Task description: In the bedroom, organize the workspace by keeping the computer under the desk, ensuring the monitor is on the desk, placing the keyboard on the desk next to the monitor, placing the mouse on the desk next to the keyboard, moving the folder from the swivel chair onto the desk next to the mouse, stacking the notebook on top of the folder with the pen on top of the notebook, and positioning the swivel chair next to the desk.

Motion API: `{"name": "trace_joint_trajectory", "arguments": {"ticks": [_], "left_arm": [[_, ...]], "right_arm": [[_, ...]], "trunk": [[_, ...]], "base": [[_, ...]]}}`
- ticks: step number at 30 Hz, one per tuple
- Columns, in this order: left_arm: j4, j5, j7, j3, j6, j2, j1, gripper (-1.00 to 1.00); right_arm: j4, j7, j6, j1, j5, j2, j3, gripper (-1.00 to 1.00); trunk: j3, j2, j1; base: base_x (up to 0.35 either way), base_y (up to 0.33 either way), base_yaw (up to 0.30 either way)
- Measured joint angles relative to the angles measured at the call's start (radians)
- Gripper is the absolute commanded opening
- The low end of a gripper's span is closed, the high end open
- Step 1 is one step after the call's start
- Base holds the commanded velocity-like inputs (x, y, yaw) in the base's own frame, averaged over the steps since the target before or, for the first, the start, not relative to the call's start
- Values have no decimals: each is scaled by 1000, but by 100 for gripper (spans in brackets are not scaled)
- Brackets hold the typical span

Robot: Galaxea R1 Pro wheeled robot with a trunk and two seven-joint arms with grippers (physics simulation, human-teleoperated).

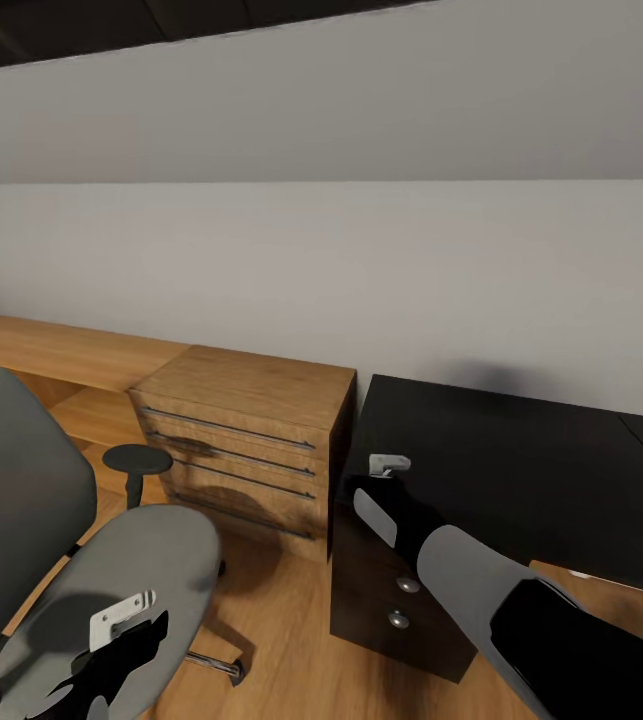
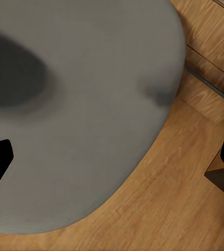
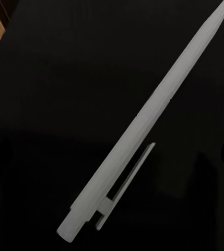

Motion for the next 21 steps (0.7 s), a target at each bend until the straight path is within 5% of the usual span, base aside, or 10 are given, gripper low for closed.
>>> {"name": "trace_joint_trajectory", "arguments": {"ticks": [10,21], "left_arm": [[0,0,0,-1,0,0,0,100],[0,1,0,-2,1,0,0,100]], "right_arm": [[0,-6,2,0,0,0,-1,100],[-34,-17,-2,-1,8,0,0,100]], "trunk": [[0,0,0],[-25,-56,31]], "base": [[0,0,0],[0,0,0]]}}
